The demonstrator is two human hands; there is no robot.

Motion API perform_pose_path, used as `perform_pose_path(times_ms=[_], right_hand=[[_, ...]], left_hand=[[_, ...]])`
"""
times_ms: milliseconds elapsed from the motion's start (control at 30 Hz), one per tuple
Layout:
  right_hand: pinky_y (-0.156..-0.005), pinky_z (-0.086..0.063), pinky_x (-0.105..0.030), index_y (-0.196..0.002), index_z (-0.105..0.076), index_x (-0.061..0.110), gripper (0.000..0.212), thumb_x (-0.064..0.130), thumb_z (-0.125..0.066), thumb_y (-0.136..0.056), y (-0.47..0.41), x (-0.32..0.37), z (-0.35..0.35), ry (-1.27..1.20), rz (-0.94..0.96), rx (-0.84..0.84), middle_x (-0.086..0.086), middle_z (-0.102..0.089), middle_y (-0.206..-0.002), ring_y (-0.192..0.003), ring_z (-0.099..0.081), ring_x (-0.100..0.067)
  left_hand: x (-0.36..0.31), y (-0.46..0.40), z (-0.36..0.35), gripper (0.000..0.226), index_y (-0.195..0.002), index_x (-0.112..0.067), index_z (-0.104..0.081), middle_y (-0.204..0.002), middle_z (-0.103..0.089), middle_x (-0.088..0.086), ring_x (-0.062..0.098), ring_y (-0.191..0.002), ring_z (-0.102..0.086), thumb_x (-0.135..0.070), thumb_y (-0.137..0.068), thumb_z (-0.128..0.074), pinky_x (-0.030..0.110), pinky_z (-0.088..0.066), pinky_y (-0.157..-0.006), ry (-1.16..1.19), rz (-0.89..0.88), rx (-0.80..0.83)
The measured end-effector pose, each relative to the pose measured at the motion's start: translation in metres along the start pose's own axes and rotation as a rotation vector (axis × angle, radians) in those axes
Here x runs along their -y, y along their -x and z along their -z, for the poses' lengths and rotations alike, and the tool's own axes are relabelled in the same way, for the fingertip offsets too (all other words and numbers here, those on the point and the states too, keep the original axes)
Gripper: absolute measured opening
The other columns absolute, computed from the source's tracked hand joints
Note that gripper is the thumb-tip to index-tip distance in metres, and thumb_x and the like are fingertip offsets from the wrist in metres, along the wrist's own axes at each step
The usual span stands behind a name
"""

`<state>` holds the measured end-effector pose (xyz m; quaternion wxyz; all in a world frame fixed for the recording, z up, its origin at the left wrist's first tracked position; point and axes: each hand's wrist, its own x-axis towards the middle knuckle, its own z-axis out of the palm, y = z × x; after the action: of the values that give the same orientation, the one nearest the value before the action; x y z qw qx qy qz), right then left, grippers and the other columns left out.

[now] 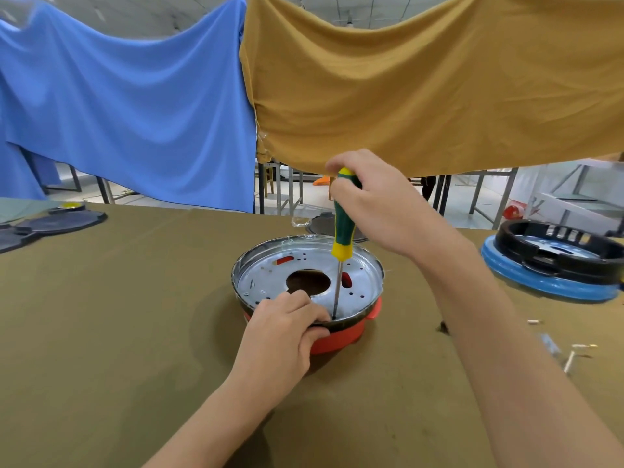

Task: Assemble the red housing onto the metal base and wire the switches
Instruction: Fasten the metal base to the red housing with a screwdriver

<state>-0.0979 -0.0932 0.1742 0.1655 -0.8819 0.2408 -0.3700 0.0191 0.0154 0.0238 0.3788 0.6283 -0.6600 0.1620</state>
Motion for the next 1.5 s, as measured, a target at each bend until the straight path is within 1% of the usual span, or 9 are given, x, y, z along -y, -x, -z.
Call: perform_pose_path(times_ms=[267, 400, 633, 733, 833, 967, 1067, 1267, 1500], right_hand=[[-0.060, -0.045, -0.038, -0.085, -0.060, 0.014, 0.047, 0.060, -0.058, -0.089, 0.003, -0.002, 0.000, 0.140, -0.012, -0.140, -0.003, -0.056, -0.069, -0.065, -0.055, -0.024], [-0.068, -0.041, -0.031, -0.105, -0.063, 0.024, 0.024, 0.033, -0.041, -0.100, 0.001, -0.002, 0.005, -0.065, -0.006, 0.023, 0.004, -0.060, -0.097, -0.076, -0.053, -0.009], [-0.057, -0.038, -0.018, -0.096, -0.065, 0.030, 0.010, 0.035, -0.056, -0.098, 0.000, -0.013, 0.005, -0.077, 0.070, -0.043, 0.008, -0.063, -0.079, -0.056, -0.046, -0.002], [-0.057, -0.039, -0.015, -0.102, -0.065, 0.030, 0.013, 0.036, -0.053, -0.099, 0.000, -0.014, 0.007, -0.064, 0.061, -0.032, 0.009, -0.064, -0.082, -0.059, -0.049, -0.001], [-0.055, -0.046, -0.025, -0.119, -0.060, 0.033, 0.024, 0.025, -0.047, -0.100, 0.003, -0.017, 0.014, -0.207, 0.013, 0.116, 0.008, -0.058, -0.088, -0.063, -0.051, -0.006], [-0.059, -0.045, -0.028, -0.114, -0.061, 0.033, 0.023, 0.018, -0.055, -0.098, 0.002, -0.022, 0.019, -0.138, 0.023, 0.094, 0.007, -0.059, -0.095, -0.064, -0.050, -0.019], [-0.053, -0.037, -0.015, -0.102, -0.061, 0.035, 0.010, 0.030, -0.064, -0.093, -0.002, -0.027, 0.016, 0.024, -0.012, -0.050, 0.006, -0.064, -0.091, -0.060, -0.049, -0.009], [-0.053, -0.036, -0.024, -0.103, -0.059, 0.030, 0.012, 0.035, -0.063, -0.093, -0.002, -0.039, 0.013, 0.131, -0.053, -0.170, 0.008, -0.058, -0.079, -0.062, -0.050, -0.008], [-0.061, -0.040, -0.020, -0.108, -0.060, 0.034, 0.012, 0.034, -0.061, -0.096, 0.001, -0.043, 0.023, -0.060, -0.045, -0.019, 0.010, -0.055, -0.085, -0.069, -0.050, -0.009]], left_hand=[[0.001, -0.002, -0.001, 0.007, -0.081, -0.017, -0.073, -0.077, -0.061, -0.006, 0.021, -0.068, -0.056, -0.011, -0.078, -0.071, 0.043, -0.049, -0.060, -0.038, -0.039, 0.000], [0.001, 0.002, -0.003, 0.005, -0.083, -0.017, -0.076, -0.073, -0.059, -0.004, 0.020, -0.066, -0.057, -0.016, -0.078, -0.076, 0.040, -0.052, -0.057, -0.023, -0.036, -0.061], [0.004, -0.002, 0.012, 0.020, -0.099, -0.019, -0.071, -0.088, -0.066, -0.013, 0.004, -0.084, -0.061, -0.035, -0.091, -0.063, 0.024, -0.049, -0.078, 0.141, 0.063, -0.228], [0.037, -0.011, 0.027, 0.036, -0.125, -0.020, -0.059, -0.125, -0.055, -0.003, 0.016, -0.118, -0.046, -0.024, -0.090, -0.054, 0.023, -0.033, -0.100, 0.018, 0.469, -0.458], [0.059, -0.013, 0.035, 0.065, -0.152, -0.020, -0.030, -0.155, -0.027, 0.004, 0.021, -0.141, -0.030, -0.021, -0.091, -0.051, 0.037, -0.026, -0.115, 0.403, 1.106, -0.308], [0.042, -0.013, 0.019, 0.033, -0.118, -0.025, -0.051, -0.113, -0.058, -0.018, -0.013, -0.098, -0.055, -0.008, -0.094, -0.037, 0.014, -0.045, -0.083, 0.603, 1.032, -0.342], [0.036, -0.013, 0.013, 0.027, -0.083, -0.026, -0.048, -0.090, -0.048, -0.011, 0.003, -0.072, -0.050, -0.001, -0.086, -0.040, 0.016, -0.041, -0.057, 0.590, 1.066, -0.480], [0.036, -0.009, 0.021, 0.049, -0.106, -0.013, -0.048, -0.125, -0.046, 0.013, 0.029, -0.106, -0.048, -0.022, -0.058, -0.051, 0.044, -0.045, -0.086, 0.629, 1.268, -0.451], [0.047, -0.014, 0.027, 0.054, -0.146, -0.024, -0.036, -0.148, -0.036, 0.006, 0.033, -0.132, -0.044, -0.020, -0.092, -0.036, 0.046, -0.042, -0.105, 0.738, 1.227, -0.427]])
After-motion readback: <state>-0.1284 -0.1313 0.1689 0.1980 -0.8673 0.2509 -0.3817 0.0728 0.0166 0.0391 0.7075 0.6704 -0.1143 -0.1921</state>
